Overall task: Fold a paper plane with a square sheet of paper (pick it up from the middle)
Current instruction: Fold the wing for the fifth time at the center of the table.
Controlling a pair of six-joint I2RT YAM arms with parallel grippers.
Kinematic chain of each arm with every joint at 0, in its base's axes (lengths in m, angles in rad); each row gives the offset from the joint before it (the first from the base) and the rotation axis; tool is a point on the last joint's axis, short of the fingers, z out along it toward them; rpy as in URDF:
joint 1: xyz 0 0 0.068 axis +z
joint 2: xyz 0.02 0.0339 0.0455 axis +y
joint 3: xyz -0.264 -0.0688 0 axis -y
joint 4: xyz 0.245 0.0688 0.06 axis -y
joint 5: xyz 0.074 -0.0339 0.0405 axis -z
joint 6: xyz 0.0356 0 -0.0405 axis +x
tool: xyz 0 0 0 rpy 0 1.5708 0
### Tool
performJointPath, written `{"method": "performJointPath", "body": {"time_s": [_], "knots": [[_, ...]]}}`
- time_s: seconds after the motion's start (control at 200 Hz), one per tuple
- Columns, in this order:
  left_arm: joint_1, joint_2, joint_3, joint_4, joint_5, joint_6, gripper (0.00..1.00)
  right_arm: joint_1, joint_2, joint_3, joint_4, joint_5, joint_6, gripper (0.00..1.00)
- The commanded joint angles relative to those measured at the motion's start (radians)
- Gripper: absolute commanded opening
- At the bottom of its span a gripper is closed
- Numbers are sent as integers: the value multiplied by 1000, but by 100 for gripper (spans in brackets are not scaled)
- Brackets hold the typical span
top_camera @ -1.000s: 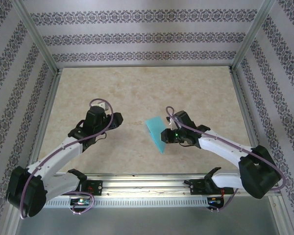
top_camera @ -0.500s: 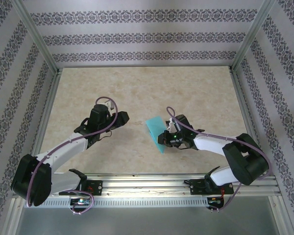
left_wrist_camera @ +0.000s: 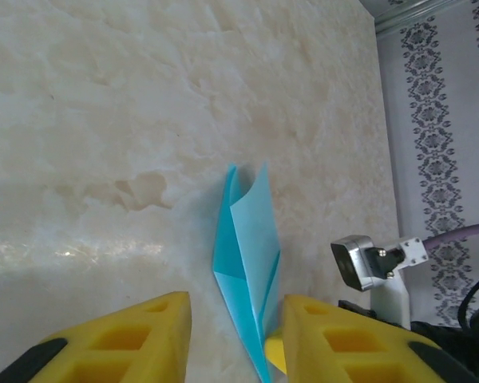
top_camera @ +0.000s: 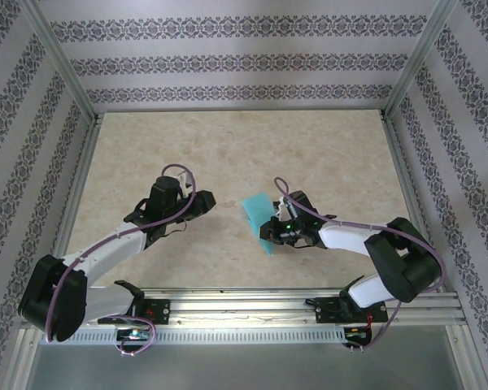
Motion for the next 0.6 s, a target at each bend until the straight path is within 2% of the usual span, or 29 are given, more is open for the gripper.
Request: {"method": "performJointPath", "body": {"time_s": [0.0,0.3,0.49,0.6], "knots": [[14,23,-3,66,61,-28,32,12,21,-12,27,17,17,8],[-13,166,58,140,148,-36,29,59,130,24,-6,33,31,6],[-78,319,135,224,179,-72,27,106,173,28,47,104,134,6],[-112,422,196,234,190,-98,21,127,163,16,92,156,198,6]]}}
